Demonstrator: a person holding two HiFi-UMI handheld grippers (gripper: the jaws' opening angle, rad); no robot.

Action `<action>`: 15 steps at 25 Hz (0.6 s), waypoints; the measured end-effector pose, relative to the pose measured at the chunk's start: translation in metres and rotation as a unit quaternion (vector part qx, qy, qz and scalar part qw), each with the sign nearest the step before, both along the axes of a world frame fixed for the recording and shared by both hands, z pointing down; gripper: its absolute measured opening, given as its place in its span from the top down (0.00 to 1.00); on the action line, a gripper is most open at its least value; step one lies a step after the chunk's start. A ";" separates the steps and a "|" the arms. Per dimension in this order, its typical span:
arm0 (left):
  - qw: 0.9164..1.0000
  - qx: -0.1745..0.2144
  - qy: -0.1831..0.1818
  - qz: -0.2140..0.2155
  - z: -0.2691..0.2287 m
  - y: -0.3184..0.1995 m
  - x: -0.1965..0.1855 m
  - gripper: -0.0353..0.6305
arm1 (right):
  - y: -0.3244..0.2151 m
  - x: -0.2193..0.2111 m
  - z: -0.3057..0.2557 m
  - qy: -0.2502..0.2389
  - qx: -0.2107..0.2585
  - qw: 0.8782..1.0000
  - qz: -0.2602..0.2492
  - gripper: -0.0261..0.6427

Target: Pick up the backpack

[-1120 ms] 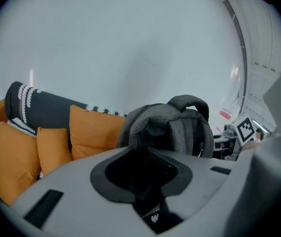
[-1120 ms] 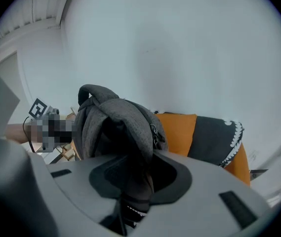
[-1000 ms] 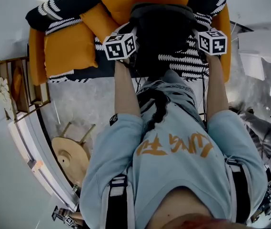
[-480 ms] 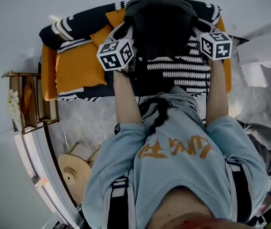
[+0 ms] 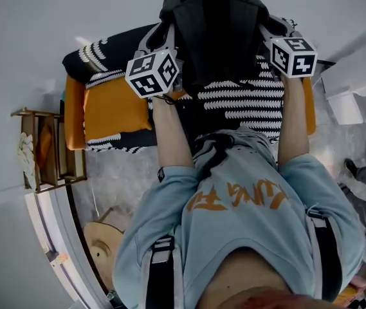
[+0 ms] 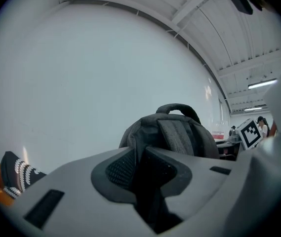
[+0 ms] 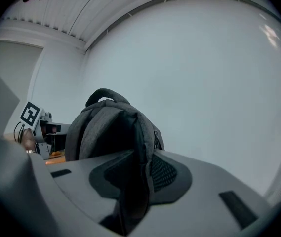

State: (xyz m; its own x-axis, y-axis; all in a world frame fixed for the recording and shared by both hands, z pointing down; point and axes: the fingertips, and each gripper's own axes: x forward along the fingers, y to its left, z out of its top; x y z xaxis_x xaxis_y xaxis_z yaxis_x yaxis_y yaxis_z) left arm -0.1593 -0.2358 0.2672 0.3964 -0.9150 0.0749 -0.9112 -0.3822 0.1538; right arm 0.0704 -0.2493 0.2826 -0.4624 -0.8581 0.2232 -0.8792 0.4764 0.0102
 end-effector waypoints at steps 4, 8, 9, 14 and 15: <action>1.000 0.018 0.005 0.001 -0.011 -0.004 0.003 0.82 | -0.003 0.003 -0.010 -0.001 0.018 1.000 0.014 0.81; 0.999 0.032 0.005 0.003 -0.022 -0.012 0.007 0.83 | -0.008 0.007 -0.020 -0.006 0.030 0.999 0.027 0.81; 0.999 0.035 0.006 0.005 -0.024 -0.014 0.007 0.83 | -0.009 0.007 -0.022 -0.007 0.032 0.999 0.031 0.81; 0.999 0.040 0.012 0.003 -0.028 -0.018 0.005 0.83 | -0.011 0.006 -0.027 -0.009 0.037 0.999 0.038 0.81; 0.999 0.040 0.014 0.004 -0.028 -0.018 0.005 0.83 | -0.012 0.006 -0.028 -0.010 0.037 0.998 0.039 0.81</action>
